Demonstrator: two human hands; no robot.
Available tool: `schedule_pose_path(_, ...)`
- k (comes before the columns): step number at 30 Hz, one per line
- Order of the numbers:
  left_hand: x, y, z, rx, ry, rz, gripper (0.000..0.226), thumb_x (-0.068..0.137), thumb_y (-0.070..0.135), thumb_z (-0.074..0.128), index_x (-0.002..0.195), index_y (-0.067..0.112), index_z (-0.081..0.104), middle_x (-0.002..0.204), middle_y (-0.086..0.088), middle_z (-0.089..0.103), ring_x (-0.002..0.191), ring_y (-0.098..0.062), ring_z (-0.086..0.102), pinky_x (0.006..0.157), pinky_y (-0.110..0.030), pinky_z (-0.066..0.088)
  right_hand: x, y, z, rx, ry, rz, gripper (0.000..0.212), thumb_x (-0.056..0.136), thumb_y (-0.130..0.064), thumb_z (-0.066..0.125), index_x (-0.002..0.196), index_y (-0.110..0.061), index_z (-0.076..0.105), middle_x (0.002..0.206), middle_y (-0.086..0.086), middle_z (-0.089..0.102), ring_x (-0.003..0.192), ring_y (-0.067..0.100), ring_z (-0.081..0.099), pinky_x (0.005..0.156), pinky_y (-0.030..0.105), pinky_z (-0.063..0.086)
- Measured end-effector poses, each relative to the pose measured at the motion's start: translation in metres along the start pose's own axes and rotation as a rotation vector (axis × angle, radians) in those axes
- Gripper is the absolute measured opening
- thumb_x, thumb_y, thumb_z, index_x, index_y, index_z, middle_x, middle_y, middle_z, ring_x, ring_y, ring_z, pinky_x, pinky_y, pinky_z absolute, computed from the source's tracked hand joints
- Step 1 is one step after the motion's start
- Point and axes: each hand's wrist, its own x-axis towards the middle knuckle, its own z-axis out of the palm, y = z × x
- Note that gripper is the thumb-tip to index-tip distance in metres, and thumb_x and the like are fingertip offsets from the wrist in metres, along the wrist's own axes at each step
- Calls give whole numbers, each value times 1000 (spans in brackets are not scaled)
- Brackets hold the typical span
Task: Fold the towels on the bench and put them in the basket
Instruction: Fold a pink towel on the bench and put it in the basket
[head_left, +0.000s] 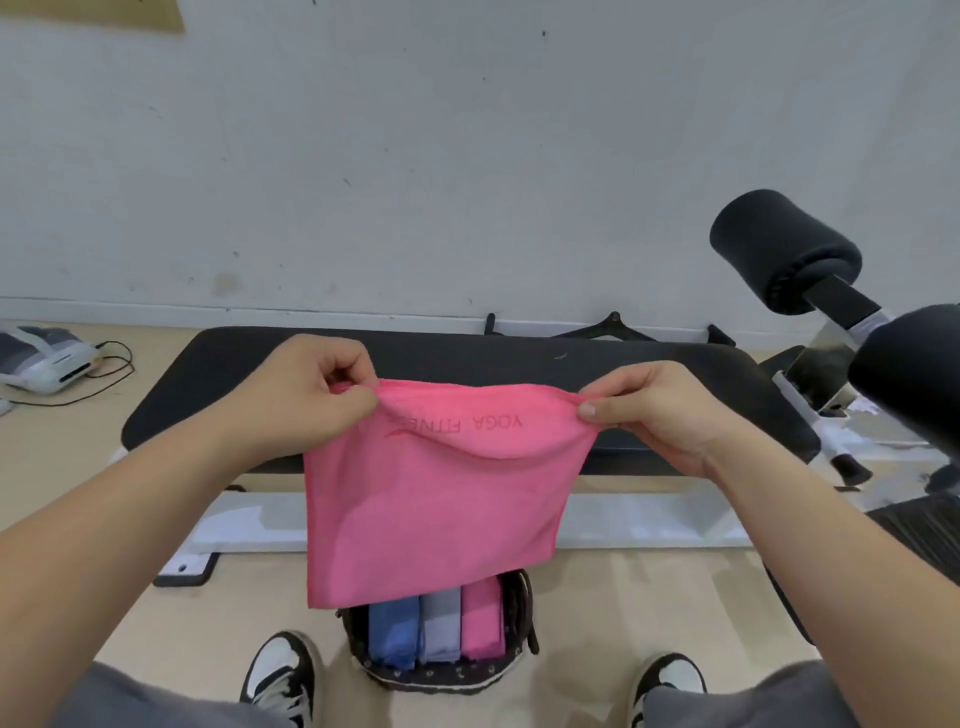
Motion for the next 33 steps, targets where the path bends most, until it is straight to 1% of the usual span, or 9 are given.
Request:
schedule_pose_path(2, 7, -8, 3, 26, -20, 5, 23, 82, -1, 63, 65, 15, 67, 66, 1, 69, 60, -5, 58, 60, -21, 47, 5, 7, -1, -104, 17, 46, 18, 68, 12, 84, 83, 2, 80, 93, 25, 76, 88, 31, 72, 92, 43, 59)
schedule_pose_path(5, 19, -19, 11, 58, -48, -2, 22, 79, 0, 65, 63, 14, 65, 63, -1, 67, 56, -7, 55, 55, -20, 46, 13, 11, -7, -247, 44, 64, 17, 69, 12, 85, 76, -2, 79, 83, 18, 77, 82, 26, 71, 88, 41, 59)
schedule_pose_path(8, 29, -26, 20, 105, -76, -9, 18, 76, 3, 67, 64, 16, 68, 69, 0, 70, 62, -16, 62, 58, -28, 50, 21, 11, -9, -368, 90, 9, 17, 72, 11, 83, 76, -3, 75, 81, 16, 75, 77, 21, 69, 83, 40, 58)
schedule_pose_path(11, 41, -35, 28, 138, -75, 0, 19, 76, 5, 70, 68, 22, 71, 75, 7, 73, 70, -12, 66, 64, -31, 55, 30, 16, -10, -468, 72, -21, 22, 77, 9, 78, 81, -13, 80, 85, 11, 77, 79, 19, 70, 87, 39, 58)
schedule_pose_path(18, 63, -66, 40, 148, -72, 31, 13, 92, 17, 72, 92, 30, 76, 94, 18, 74, 92, 6, 65, 77, -19, 49, 39, 20, -15, -339, 20, 46, 14, 82, 1, 80, 90, -11, 83, 90, 5, 81, 92, 19, 76, 88, 32, 57)
schedule_pose_path(21, 68, -74, 41, 143, -67, -14, 8, 92, 24, 74, 88, 31, 75, 90, 17, 75, 87, 7, 65, 75, -21, 49, 44, 23, -15, -198, 27, 63, 11, 85, -6, 80, 96, -7, 83, 97, 8, 80, 101, 23, 75, 93, 33, 56)
schedule_pose_path(25, 69, -76, 37, 153, -37, -51, 11, 86, 31, 81, 79, 27, 74, 82, 13, 74, 80, 4, 65, 72, -26, 53, 49, 28, -14, -184, 35, 87, 10, 85, -6, 80, 95, -6, 83, 97, 10, 80, 101, 25, 75, 93, 35, 57)
schedule_pose_path(30, 67, -73, 30, 165, -19, -105, 28, 74, 38, 90, 69, 20, 68, 70, 11, 69, 63, 0, 60, 59, -24, 43, 53, 31, -13, -381, 140, 112, 22, 76, 10, 79, 86, -9, 83, 86, 7, 80, 90, 22, 76, 87, 32, 59)
schedule_pose_path(33, 65, -69, 29, 171, -30, -128, 35, 68, 38, 94, 66, 16, 67, 67, 7, 70, 63, -12, 63, 58, -27, 49, 54, 32, -10, -532, 246, 86, 21, 75, 9, 79, 76, -11, 76, 78, 5, 74, 76, 19, 68, 72, 30, 55)
